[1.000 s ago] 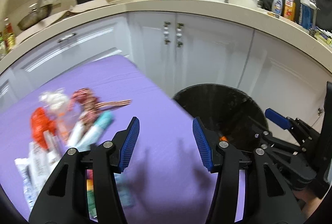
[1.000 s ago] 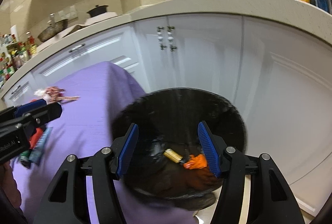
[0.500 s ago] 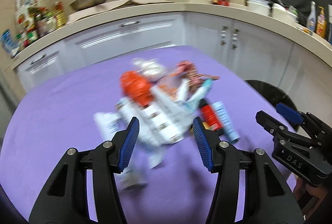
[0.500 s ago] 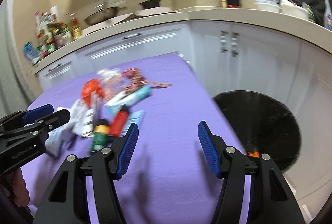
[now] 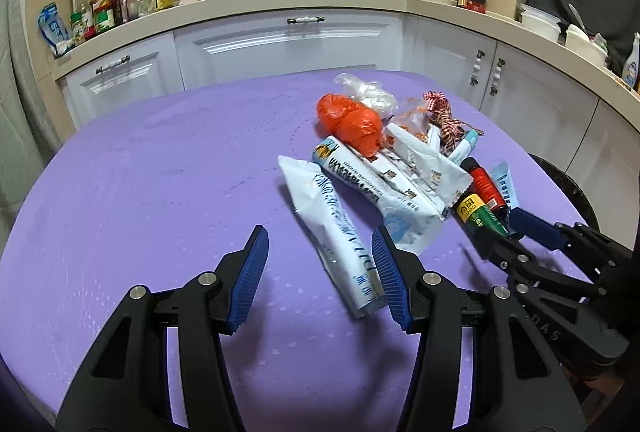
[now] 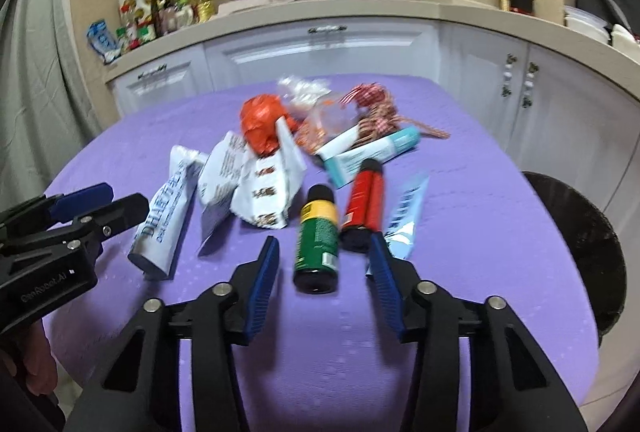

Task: Collect trash
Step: 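Grasp the green bottle with the right gripper while the left grasps the white tube, then carry the green bottle and white tube over the bin and release both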

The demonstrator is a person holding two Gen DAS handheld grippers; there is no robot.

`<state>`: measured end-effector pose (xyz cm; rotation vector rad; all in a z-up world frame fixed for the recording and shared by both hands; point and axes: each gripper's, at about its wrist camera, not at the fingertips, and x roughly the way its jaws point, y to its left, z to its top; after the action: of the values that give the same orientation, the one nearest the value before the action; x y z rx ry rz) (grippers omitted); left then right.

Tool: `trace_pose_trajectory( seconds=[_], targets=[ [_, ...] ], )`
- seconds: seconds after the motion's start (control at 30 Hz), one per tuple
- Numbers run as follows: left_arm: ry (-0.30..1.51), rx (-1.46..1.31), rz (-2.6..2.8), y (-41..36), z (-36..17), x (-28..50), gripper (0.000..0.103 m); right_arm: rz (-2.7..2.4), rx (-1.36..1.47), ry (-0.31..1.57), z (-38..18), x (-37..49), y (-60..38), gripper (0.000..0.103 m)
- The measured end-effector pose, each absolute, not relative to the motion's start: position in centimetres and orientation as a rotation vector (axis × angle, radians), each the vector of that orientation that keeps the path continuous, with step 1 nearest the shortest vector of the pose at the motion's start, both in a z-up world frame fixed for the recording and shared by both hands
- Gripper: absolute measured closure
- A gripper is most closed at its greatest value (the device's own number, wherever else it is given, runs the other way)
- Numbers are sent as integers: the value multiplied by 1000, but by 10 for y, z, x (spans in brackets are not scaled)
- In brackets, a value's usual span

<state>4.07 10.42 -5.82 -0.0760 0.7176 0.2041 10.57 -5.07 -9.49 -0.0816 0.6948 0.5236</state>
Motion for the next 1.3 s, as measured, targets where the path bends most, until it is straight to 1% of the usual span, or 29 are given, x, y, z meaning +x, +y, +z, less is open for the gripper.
trace_pose_trajectory(
  seconds=[0.07, 0.13, 0.27, 0.33, 0.53, 0.57, 0.6, 0.63, 0.67, 0.7, 0.73, 0.77, 0.8, 0.93, 1.3],
  targets=[
    [722, -86, 204, 107, -61, 40, 51, 525, -89, 705, -97, 106, -46, 62],
    [729, -95, 201, 110, -64, 41, 51, 527, -92, 711, -99, 106, -44, 67],
    [734, -98, 195, 109, -69, 42, 51, 522, -93, 721, -102, 107, -43, 71],
    [740, -100, 192, 109, -71, 44, 51, 522, -92, 726, -103, 108, -43, 77],
    [746, -102, 186, 107, -75, 46, 51, 524, -92, 718, -103, 106, -44, 78],
    [746, -100, 186, 107, -76, 45, 52, 525, -90, 717, -103, 106, -44, 78],
    [744, -100, 187, 107, -76, 45, 57, 526, -89, 716, -103, 106, -45, 78],
    [745, -99, 185, 108, -76, 45, 67, 526, -88, 713, -103, 105, -45, 78],
    [748, -97, 182, 108, -76, 45, 72, 527, -86, 711, -102, 104, -46, 78],
    [753, -93, 177, 108, -77, 45, 81, 528, -86, 709, -101, 103, -46, 79],
    [755, -93, 176, 108, -78, 44, 84, 529, -86, 706, -100, 102, -46, 79],
    [755, -93, 177, 109, -78, 43, 84, 530, -87, 702, -99, 101, -47, 79],
    [752, -92, 179, 109, -78, 41, 89, 530, -88, 699, -98, 101, -47, 79],
    [734, -87, 192, 112, -76, 32, 94, 529, -85, 684, -94, 97, -49, 79],
    [672, -93, 194, 113, -55, 15, 97, 511, -70, 634, -78, 88, -63, 79]
  ],
)
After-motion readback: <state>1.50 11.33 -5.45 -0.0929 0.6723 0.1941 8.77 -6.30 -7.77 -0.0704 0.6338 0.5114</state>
